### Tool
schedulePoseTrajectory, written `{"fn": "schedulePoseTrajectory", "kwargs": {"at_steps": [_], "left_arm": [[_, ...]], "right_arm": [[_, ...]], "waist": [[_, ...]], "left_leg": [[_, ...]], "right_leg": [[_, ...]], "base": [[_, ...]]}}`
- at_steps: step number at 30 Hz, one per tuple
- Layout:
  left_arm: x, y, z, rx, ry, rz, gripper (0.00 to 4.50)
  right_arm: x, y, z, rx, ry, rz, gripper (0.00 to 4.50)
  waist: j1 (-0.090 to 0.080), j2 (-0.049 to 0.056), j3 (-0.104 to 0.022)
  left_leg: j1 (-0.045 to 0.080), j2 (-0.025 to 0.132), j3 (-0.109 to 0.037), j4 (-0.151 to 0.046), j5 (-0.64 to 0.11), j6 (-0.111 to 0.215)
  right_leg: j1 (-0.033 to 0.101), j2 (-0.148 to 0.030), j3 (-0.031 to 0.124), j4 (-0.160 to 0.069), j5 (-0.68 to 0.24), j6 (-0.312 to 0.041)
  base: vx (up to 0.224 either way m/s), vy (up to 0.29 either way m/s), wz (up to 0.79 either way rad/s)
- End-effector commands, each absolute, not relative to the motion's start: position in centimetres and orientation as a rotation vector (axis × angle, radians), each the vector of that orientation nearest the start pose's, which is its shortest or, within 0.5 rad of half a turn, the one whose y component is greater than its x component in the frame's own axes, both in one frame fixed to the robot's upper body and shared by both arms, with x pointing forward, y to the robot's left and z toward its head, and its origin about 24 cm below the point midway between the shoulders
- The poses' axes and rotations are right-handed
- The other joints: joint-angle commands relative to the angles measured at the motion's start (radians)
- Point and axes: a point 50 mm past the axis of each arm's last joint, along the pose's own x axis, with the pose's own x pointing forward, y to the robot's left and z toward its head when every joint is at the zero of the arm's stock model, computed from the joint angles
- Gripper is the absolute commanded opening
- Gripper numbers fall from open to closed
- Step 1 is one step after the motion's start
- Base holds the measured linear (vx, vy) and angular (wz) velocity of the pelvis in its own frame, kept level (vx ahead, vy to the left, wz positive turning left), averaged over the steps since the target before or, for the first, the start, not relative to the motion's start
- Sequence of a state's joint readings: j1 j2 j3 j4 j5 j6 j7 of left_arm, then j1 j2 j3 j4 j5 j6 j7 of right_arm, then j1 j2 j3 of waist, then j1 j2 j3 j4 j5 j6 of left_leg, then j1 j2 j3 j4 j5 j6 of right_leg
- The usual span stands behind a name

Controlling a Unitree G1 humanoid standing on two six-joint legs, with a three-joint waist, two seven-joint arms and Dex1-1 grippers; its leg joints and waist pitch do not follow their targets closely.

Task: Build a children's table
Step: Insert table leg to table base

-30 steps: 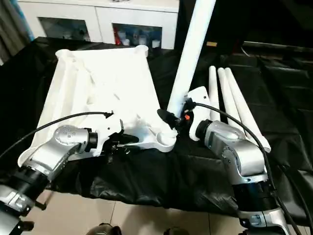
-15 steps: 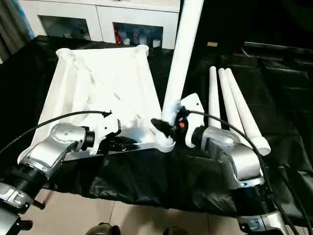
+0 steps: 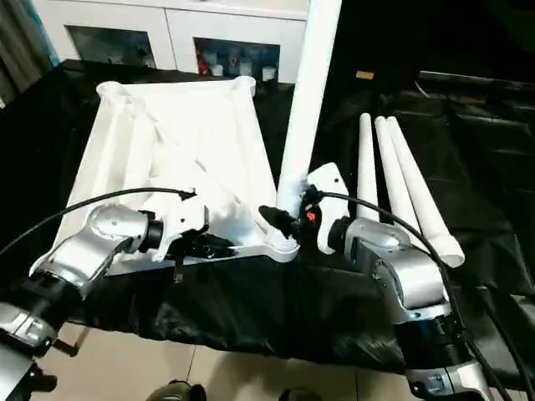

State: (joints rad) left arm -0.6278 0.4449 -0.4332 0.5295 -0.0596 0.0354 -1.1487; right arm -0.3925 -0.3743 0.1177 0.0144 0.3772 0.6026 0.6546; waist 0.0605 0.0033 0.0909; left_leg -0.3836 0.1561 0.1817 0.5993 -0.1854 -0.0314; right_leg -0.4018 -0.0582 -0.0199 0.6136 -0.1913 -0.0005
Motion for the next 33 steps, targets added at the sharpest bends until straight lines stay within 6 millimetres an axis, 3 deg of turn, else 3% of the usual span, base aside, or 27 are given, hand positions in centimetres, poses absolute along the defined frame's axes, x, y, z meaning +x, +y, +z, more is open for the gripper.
{"fn": "schedulePoseTrajectory", "kwargs": {"at_steps": [1,9,14,19,27,33], "left_arm": [[31.3,12.5,5.2,0.58,0.459,-1.41,0.0],[31.4,11.9,5.5,0.538,0.445,-1.429,0.0],[31.3,11.8,5.6,0.534,0.444,-1.439,0.0],[31.5,11.7,5.7,0.533,0.441,-1.438,0.0],[31.6,11.6,5.6,0.535,0.442,-1.424,0.0],[31.9,11.4,5.7,0.533,0.433,-1.403,0.0]], "right_arm": [[29.9,-13.5,9.0,-0.003,0.32,0.864,1.9],[29.9,-14.3,7.6,0.007,0.342,0.819,1.9],[29.7,-14.7,6.9,0.012,0.367,0.807,1.9],[29.7,-15.1,6.6,0.041,0.372,0.796,1.9],[29.4,-16.2,5.6,0.229,0.344,0.745,1.9],[28.2,-16.7,4.1,0.269,0.344,0.737,1.9]], "waist": [[0.001,0.003,-0.066],[0.001,0.004,-0.065],[0.001,0.003,-0.07],[0.004,0.006,-0.07],[0.012,0.008,-0.074],[0.021,0.008,-0.075]], "left_leg": [[0.025,0.071,-0.024,-0.078,-0.179,-0.006],[0.027,0.072,-0.025,-0.081,-0.222,-0.018],[0.025,0.071,-0.025,-0.079,-0.188,-0.004],[0.027,0.073,-0.025,-0.079,-0.196,-0.001],[0.027,0.074,-0.024,-0.077,-0.19,0.006],[0.027,0.074,-0.023,-0.078,-0.196,0.011]], "right_leg": [[0.042,-0.087,0.044,-0.065,-0.118,-0.264],[0.041,-0.089,0.044,-0.072,-0.175,-0.262],[0.044,-0.088,0.043,-0.066,-0.118,-0.269],[0.044,-0.089,0.043,-0.069,-0.127,-0.273],[0.045,-0.091,0.043,-0.068,-0.106,-0.284],[0.044,-0.09,0.041,-0.07,-0.119,-0.277]], "base": [[0.0,0.0,0.0],[0.0,0.0,0.0],[0.0,0.0,0.0],[0.0,0.0,0.0],[0.0,0.0,0.0],[0.0,0.0,0.0]]}}
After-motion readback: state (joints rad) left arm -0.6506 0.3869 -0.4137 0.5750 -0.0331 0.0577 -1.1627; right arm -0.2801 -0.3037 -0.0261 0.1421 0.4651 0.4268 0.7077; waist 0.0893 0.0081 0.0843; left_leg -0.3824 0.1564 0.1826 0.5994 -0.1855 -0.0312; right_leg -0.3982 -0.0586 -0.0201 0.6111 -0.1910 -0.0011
